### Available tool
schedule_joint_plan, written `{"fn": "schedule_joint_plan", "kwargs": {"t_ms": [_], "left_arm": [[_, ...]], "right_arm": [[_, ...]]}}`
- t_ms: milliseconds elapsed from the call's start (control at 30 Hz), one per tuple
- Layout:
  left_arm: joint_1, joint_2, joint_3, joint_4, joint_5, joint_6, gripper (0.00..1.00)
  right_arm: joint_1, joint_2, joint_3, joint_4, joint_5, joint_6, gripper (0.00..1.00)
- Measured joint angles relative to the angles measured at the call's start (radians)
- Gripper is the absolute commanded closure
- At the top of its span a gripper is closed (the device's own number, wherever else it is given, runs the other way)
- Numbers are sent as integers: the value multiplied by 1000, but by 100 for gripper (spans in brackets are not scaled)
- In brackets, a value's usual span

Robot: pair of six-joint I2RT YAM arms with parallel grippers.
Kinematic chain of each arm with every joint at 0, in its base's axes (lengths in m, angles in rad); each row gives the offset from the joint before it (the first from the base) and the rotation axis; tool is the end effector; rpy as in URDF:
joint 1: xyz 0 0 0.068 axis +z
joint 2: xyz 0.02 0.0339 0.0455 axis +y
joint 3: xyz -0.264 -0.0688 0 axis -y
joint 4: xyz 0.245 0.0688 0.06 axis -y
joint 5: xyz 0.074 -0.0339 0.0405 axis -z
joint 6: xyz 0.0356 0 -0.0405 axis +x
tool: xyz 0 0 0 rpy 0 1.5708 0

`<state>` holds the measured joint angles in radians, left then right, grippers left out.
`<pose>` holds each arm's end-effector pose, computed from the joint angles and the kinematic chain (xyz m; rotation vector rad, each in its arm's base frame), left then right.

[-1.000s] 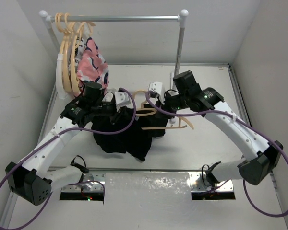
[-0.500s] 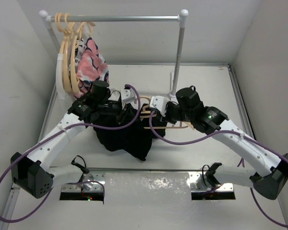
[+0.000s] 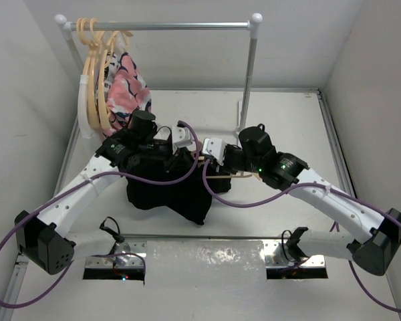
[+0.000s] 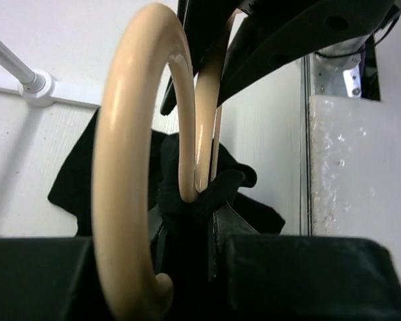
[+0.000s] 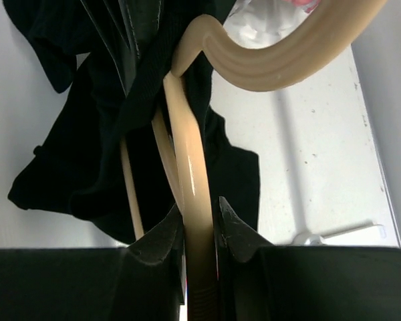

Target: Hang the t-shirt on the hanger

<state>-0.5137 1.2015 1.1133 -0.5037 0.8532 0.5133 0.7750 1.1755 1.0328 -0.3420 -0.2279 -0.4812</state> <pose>0.2088 -0.1486 0.3435 1.4089 1.5092 -0.9123 0.1841 0.1916 0.3310 -1.3274 1.5854 0.4158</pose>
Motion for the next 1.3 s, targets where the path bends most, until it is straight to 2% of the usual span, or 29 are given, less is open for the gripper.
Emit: {"fn": "schedule_joint_plan", "kwargs": {"t_ms": [33,100,133,167,300,467,700,800,867,900,933,1000,1033,1133,1300], "left_arm": [[-2,0,0,-15,-6,16,100],[-7,0,0,-27,-21,38,100],[-10,0,0,-29,-31,39,100],[-15,-2,-2,-34,-57,34,100],[-24,-2,-19,-23,-177,-24,100],[-24,-2,-51,4,-324,-136,100],[-24,-10,-68,45,-420,-235,100],[-24,-18,-69,70,-449,-261,100],[-24,-23,-70,86,-461,-279,100],[-24,-26,-73,95,-466,-288,100],[-24,-29,-77,103,-471,-297,100],[-24,-31,-83,118,-476,-315,100],[-24,-31,-85,122,-477,-322,100],[-24,-31,-93,135,-477,-336,100],[-24,-31,-95,147,-477,-335,100]], "right_arm": [[0,-2,-7,6,0,1,100],[3,-3,-13,9,10,16,63],[4,-4,-13,19,31,39,48],[3,-4,-12,48,64,66,25],[2,-7,36,97,214,192,1],[-5,-22,92,121,364,394,1],[-11,-100,86,52,502,711,1],[-12,-161,38,10,563,845,7],[-13,-221,-34,4,585,927,18],[-14,-247,-69,1,592,960,23],[-13,-275,-110,5,594,1000,33],[-13,-306,-168,8,591,1065,40],[-13,-309,-190,19,583,1098,41],[-13,-285,-254,84,527,1184,34],[-13,-164,-295,167,468,1236,37]]}}
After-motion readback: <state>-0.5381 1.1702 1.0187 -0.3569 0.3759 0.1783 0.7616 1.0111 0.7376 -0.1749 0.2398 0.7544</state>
